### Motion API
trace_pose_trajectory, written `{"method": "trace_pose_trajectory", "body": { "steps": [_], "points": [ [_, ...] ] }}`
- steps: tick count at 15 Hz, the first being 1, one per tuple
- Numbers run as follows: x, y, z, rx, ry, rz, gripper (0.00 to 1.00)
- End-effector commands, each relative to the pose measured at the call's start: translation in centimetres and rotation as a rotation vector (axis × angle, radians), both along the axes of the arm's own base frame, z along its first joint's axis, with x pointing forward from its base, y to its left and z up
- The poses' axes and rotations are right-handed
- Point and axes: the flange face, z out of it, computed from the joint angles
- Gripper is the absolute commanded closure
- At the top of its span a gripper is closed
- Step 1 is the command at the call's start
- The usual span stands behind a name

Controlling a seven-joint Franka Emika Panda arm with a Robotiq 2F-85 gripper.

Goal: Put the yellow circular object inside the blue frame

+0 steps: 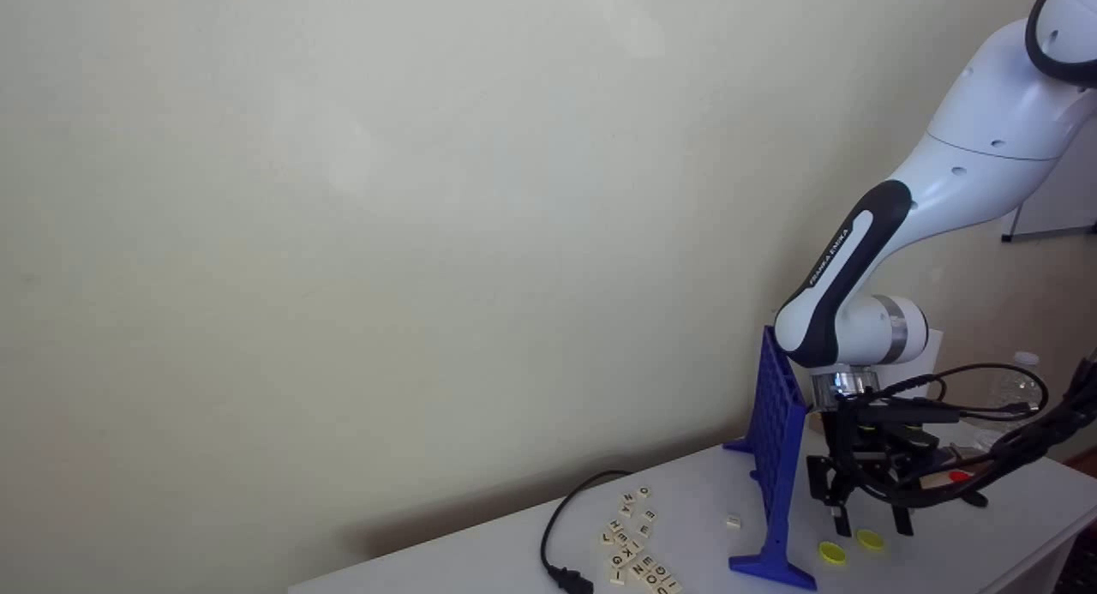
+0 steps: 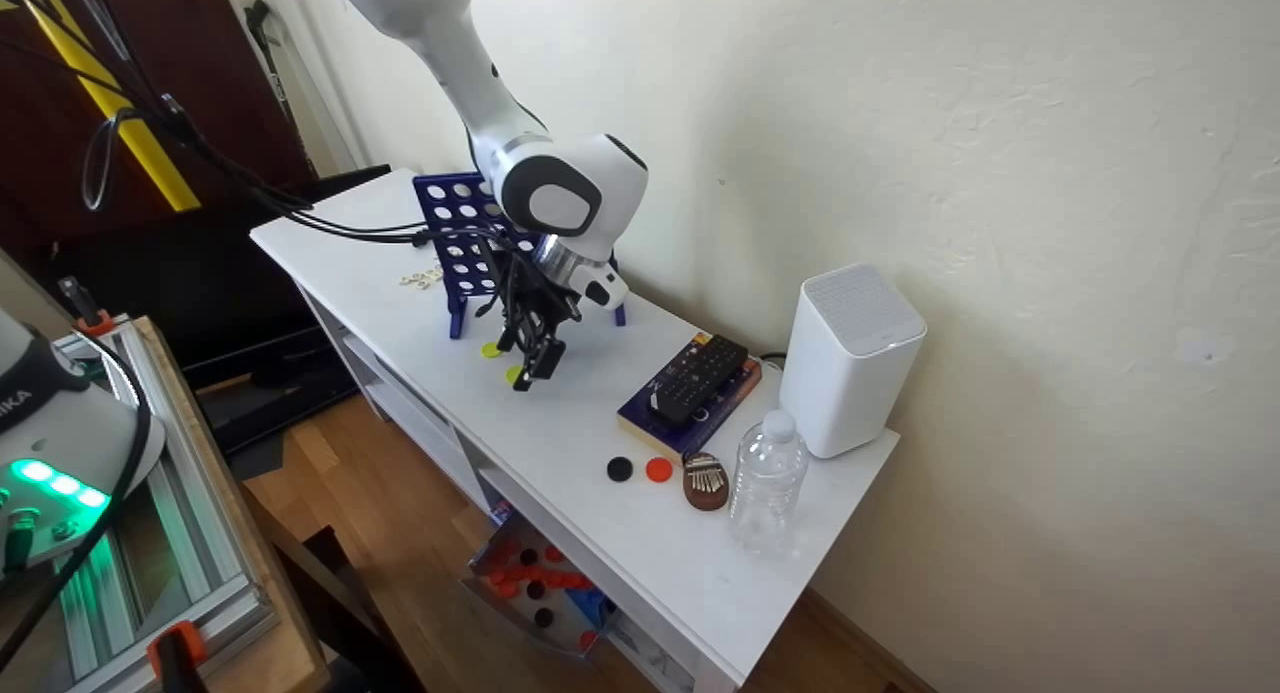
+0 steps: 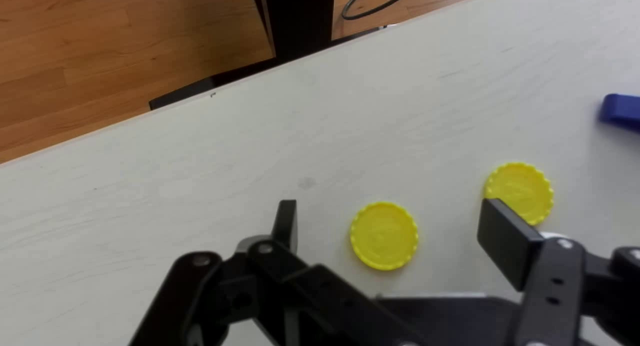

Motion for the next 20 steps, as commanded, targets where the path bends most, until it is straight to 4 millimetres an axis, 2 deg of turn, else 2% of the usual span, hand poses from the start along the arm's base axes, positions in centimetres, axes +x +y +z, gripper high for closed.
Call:
{"method": "trace_pose_trajectory", "body": {
  "steps": [1,2,3,8,9,11,15,17,18,19,20],
  "points": [
    [0.14,-0.02,-1.43,-0.033,0.02,0.012,0.17],
    [0.15,-0.03,-1.46,-0.037,0.019,0.011,0.19],
    [0.16,-0.05,-1.48,-0.038,0.019,0.011,0.16],
    [0.21,-0.18,-1.49,-0.044,0.017,0.007,0.16],
    [0.22,-0.2,-1.5,-0.045,0.017,0.007,0.2],
    [0.22,-0.22,-1.5,-0.047,0.017,0.007,0.38],
    [0.27,-0.31,-1.53,-0.054,0.014,0.005,0.5],
    [0.3,-0.39,-1.54,-0.058,0.015,0.001,0.5],
    [0.31,-0.43,-1.52,-0.062,0.016,-0.001,0.29],
    [0.31,-0.44,-1.51,-0.065,0.016,-0.001,0.25],
    [0.33,-0.46,-1.49,-0.067,0.016,-0.003,0.24]
  ]
}}
